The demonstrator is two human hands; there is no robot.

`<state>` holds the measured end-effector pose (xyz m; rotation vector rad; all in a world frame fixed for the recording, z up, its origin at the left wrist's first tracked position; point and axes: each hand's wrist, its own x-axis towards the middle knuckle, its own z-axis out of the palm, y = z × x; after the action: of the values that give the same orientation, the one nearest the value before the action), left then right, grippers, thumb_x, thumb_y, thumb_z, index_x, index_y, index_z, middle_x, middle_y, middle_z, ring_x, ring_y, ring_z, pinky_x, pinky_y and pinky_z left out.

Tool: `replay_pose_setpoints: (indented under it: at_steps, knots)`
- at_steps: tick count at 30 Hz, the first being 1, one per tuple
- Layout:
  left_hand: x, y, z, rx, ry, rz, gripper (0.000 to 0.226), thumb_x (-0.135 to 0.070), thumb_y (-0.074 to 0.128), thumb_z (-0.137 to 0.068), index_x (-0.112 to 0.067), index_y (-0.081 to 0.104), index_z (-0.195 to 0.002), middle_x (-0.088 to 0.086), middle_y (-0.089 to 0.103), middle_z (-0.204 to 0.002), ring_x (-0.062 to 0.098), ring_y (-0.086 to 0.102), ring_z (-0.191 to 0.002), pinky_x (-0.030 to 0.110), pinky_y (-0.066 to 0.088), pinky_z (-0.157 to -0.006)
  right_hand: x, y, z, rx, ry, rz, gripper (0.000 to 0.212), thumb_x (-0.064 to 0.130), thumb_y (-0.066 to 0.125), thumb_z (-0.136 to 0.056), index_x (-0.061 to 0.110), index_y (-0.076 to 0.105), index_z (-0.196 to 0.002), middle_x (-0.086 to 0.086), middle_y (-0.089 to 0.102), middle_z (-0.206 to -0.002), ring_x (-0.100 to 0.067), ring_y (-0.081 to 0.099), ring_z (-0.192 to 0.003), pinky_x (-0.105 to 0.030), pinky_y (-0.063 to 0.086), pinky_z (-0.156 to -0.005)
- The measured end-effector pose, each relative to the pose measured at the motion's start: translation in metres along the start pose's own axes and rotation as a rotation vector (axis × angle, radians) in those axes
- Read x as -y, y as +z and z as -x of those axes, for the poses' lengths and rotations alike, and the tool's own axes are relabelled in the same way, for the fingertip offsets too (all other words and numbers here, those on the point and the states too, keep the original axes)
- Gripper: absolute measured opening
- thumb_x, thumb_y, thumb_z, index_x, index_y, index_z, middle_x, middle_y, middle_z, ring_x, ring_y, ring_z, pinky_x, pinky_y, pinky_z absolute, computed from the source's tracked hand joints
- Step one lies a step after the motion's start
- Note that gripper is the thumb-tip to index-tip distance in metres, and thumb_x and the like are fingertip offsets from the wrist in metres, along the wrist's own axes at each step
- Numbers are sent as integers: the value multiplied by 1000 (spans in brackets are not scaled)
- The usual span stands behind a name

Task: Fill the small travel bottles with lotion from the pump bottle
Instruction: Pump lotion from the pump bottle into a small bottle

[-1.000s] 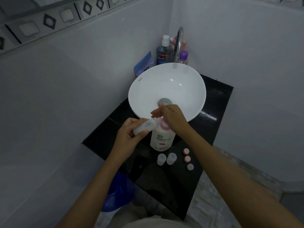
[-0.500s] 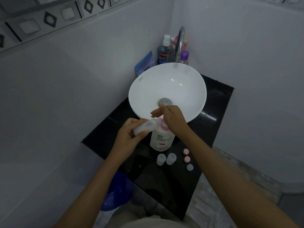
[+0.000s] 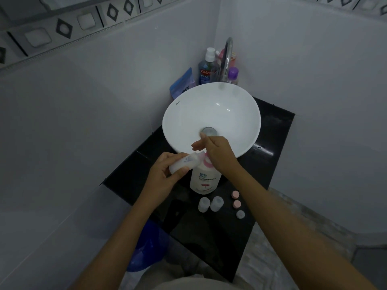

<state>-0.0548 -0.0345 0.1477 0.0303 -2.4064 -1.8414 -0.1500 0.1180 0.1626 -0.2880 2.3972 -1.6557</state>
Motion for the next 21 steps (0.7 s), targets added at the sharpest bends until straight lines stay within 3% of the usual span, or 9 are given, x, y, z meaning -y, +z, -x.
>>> replay_pose_setpoints:
  at_steps: [5, 14, 17, 21]
  knots:
    - [4, 2, 3, 12, -30, -14, 38, -13, 63, -87, -13, 59, -125, 6, 52, -107, 1, 54, -94, 6, 45, -76, -7, 4, 3, 22, 36, 15, 43, 26, 38, -99, 2, 72, -89, -3, 70, -81, -9, 62, -76, -18, 44, -67]
    - [-1, -1, 0, -1, -16, -1, 38, -13, 63, -87, -13, 59, -124, 4, 53, -107, -6, 54, -93, 7, 45, -78, -1, 0, 0, -20, -9, 2, 45, 27, 36, -100, 4, 73, -91, -3, 71, -84, -4, 61, -78, -4, 44, -66]
    - [3, 1, 2, 22, -37, -8, 38, -13, 63, -87, -14, 59, -125, 5, 53, -107, -9, 54, -90, 6, 45, -77, -10, 5, 2, -6, 27, 17, 44, 26, 37, -100, 5, 73, -87, -4, 70, -86, -10, 60, -77, -12, 46, -64]
    - [2, 0, 3, 15, -40, 9, 38, -12, 63, -87, -13, 59, -125, 10, 54, -109, -10, 54, -88, 6, 46, -77, -4, 2, 1, 0, 26, -16, 41, 27, 41, -98, 3, 73, -88, -3, 70, -77, -11, 64, -76, -20, 49, -72]
